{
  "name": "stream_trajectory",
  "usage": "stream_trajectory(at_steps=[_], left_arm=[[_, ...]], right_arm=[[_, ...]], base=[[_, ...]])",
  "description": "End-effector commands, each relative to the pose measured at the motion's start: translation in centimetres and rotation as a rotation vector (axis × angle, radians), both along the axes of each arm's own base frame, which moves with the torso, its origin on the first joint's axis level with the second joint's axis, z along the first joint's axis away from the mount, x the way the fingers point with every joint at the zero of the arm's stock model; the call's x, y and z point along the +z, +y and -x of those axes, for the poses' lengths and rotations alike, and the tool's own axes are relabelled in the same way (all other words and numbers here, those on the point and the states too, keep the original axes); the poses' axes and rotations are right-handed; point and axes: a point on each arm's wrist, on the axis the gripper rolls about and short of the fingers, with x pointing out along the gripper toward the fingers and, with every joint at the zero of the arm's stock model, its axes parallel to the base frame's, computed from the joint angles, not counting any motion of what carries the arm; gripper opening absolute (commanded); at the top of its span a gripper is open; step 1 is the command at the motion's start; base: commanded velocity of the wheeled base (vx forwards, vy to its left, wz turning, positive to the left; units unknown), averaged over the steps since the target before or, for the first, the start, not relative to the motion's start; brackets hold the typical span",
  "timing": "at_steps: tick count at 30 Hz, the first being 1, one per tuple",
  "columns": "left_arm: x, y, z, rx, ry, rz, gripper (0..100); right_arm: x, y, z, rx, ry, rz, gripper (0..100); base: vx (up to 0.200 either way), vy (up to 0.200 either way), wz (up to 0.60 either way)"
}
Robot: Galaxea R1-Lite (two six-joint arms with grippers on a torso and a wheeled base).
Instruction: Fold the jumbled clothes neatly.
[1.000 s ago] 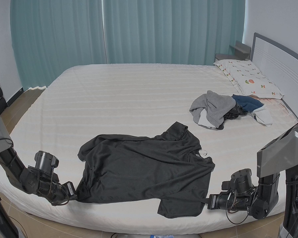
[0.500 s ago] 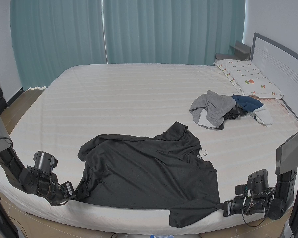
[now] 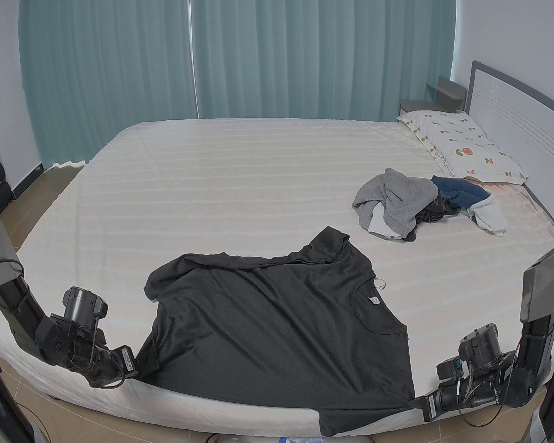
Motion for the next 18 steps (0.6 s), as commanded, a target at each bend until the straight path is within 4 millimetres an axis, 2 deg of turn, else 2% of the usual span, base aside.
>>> stream_trajectory(at_steps=[1,2,3,4,9,15,18], left_arm=[[0.0,0.0,0.4,-0.01,0.004,-0.005,0],[0.1,0.0,0.4,-0.008,0.004,-0.004,0],[0.1,0.0,0.4,-0.008,0.004,-0.004,100],[0.1,0.0,0.4,-0.008,0.004,-0.004,100],[0.2,0.0,0.1,-0.003,-0.01,-0.001,100],[1.2,0.7,-1.3,0.047,-0.077,0.013,100],[2.6,0.8,-3.6,0.134,-0.163,0.069,100]], right_arm=[[-0.6,0.1,0.5,0.014,0.038,0.013,0],[-0.8,0.1,0.5,0.015,0.044,0.015,0],[-1.0,0.2,0.4,0.014,0.042,0.013,0],[-1.1,0.3,0.2,0.012,0.036,0.009,100],[-1.0,0.5,-0.9,-0.02,-0.05,-0.043,100],[0.7,1.3,-3.5,-0.204,-0.188,-0.274,100],[0.7,1.0,-5.0,-0.269,-0.224,-0.326,100]], base=[[0.0,0.0,0.0],[0.0,0.0,0.0],[0.0,0.0,0.0],[0.0,0.0,0.0],[0.0,0.0,0.0],[0.0,0.0,0.0],[0.0,0.0,0.0]])
